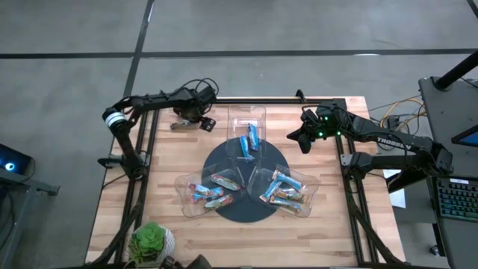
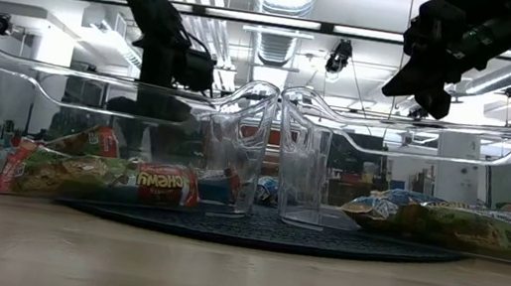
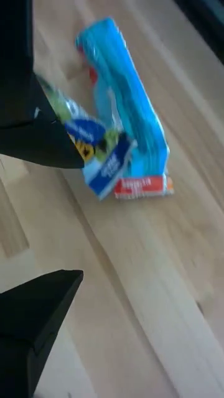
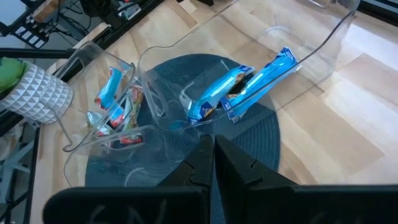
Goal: Pick and place Granola Bars by type
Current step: Put the blue snack into the top transparent bin
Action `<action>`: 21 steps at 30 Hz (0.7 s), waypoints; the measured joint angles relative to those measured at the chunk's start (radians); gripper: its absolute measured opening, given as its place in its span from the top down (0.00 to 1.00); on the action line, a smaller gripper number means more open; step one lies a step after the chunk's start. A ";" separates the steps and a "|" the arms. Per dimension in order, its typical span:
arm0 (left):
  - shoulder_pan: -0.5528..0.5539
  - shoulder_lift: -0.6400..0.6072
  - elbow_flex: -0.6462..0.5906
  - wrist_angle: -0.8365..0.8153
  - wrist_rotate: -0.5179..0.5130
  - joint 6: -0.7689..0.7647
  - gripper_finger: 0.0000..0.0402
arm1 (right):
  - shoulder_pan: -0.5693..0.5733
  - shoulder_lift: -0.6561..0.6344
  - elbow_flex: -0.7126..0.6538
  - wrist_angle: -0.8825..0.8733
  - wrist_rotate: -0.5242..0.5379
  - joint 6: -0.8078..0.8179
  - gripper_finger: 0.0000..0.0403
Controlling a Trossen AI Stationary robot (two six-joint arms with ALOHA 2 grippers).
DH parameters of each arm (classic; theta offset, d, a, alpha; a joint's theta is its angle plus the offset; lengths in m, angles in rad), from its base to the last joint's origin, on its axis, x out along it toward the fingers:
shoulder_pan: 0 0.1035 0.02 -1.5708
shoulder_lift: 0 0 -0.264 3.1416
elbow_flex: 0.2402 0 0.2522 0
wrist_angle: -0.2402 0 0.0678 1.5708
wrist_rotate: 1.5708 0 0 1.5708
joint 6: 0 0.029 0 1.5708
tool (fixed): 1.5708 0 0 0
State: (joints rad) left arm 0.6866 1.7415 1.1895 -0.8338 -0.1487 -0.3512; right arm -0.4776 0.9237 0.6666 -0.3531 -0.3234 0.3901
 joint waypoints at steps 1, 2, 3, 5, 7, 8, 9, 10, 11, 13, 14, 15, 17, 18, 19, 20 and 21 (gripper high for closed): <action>0.002 0.012 0.015 -0.018 -0.006 0.012 0.35 | 0.000 0.000 0.000 0.000 0.000 0.001 0.98; 0.003 0.024 0.030 -0.028 -0.011 0.022 0.35 | 0.000 0.000 0.000 0.000 0.000 0.001 0.98; 0.004 0.033 0.045 -0.035 -0.014 0.037 0.35 | 0.000 0.000 0.000 0.000 0.000 0.001 0.98; 0.005 0.051 0.079 -0.056 -0.034 0.058 0.35 | 0.000 0.000 0.000 0.000 0.000 0.003 0.98; 0.012 0.068 0.105 -0.072 -0.065 0.068 0.35 | 0.000 0.000 0.000 -0.001 -0.001 0.003 0.98; 0.016 0.081 0.114 -0.081 -0.083 0.078 0.35 | 0.000 0.000 0.000 -0.001 -0.001 0.003 0.98; 0.022 0.094 0.120 -0.086 -0.090 0.089 0.35 | 0.000 0.000 0.000 -0.001 -0.001 0.003 0.98; 0.029 0.107 0.124 -0.094 -0.090 0.094 0.35 | 0.000 0.000 0.000 -0.001 -0.002 0.003 0.98; 0.034 0.119 0.126 -0.106 -0.092 0.098 0.35 | 0.000 0.000 0.000 -0.002 -0.003 0.003 0.98; 0.039 0.135 0.127 -0.141 -0.091 0.112 0.35 | 0.000 0.000 0.000 -0.002 -0.003 0.003 0.98; 0.039 0.140 0.127 -0.143 -0.091 0.121 0.35 | 0.000 0.000 0.000 -0.002 -0.003 0.003 0.98; 0.038 0.145 0.127 -0.144 -0.095 0.124 0.35 | 0.000 0.000 0.000 -0.002 -0.003 0.003 0.98; 0.037 0.152 0.128 -0.161 -0.098 0.126 0.36 | 0.000 0.000 0.000 -0.001 -0.003 0.000 0.98; 0.036 0.154 0.128 -0.171 -0.098 0.127 0.37 | 0.000 0.001 0.000 -0.001 -0.003 0.000 0.98; 0.036 0.156 0.127 -0.173 -0.098 0.127 0.37 | 0.000 0.001 0.000 -0.001 -0.003 0.000 0.98; 0.036 0.156 0.127 -0.170 -0.098 0.127 0.37 | 0.000 0.001 0.000 0.000 -0.003 0.000 0.98; 0.036 0.156 0.127 -0.170 -0.098 0.127 0.38 | 0.000 0.001 0.000 0.000 -0.003 0.000 0.98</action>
State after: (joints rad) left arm 0.7227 1.8977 1.3167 -1.0035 -0.2467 -0.2245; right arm -0.4774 0.9245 0.6666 -0.3534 -0.3260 0.3901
